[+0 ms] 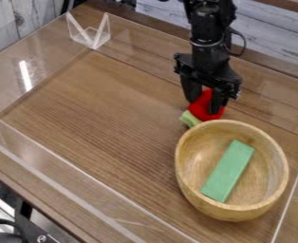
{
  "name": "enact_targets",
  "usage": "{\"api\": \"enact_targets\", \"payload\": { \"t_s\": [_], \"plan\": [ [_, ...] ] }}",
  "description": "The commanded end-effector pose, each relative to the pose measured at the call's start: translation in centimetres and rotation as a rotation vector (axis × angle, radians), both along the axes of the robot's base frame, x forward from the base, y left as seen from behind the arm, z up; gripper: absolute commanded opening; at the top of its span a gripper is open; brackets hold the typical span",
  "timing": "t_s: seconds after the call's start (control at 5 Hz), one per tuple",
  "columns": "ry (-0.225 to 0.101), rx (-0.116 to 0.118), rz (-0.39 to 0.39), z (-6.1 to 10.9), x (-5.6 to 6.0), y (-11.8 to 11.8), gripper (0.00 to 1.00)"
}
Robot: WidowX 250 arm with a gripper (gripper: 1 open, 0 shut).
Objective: Move the red object to the left side of the table
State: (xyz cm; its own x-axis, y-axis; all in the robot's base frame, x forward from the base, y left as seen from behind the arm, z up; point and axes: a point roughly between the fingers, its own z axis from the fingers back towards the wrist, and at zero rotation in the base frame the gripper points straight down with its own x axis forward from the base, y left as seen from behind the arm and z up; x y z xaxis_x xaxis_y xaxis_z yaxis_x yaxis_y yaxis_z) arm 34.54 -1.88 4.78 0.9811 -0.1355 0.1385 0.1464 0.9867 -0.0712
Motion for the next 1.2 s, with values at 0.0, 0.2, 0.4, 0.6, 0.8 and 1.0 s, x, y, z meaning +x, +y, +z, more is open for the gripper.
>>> {"api": "enact_targets", "payload": {
  "t_s": [0.0,0.2,0.4,0.6,0.8,1.0],
  "plan": [
    [-0.060,-0.003,-0.084,2.1,1.3,0.1,0.00],
    [-0.099,0.008,-0.146,4.4,1.4,0.5,0.00],
    [-0.145,0.026,-0.198,7.2,1.3,1.3,0.00],
    [-0.177,0.050,-0.182,8.7,0.4,4.5,0.00],
    [-0.160,0.046,-0.181,7.7,-1.0,8.3,0.00],
    [-0.145,0.031,-0.170,6.2,-1.8,8.8,0.00]
  ]
}}
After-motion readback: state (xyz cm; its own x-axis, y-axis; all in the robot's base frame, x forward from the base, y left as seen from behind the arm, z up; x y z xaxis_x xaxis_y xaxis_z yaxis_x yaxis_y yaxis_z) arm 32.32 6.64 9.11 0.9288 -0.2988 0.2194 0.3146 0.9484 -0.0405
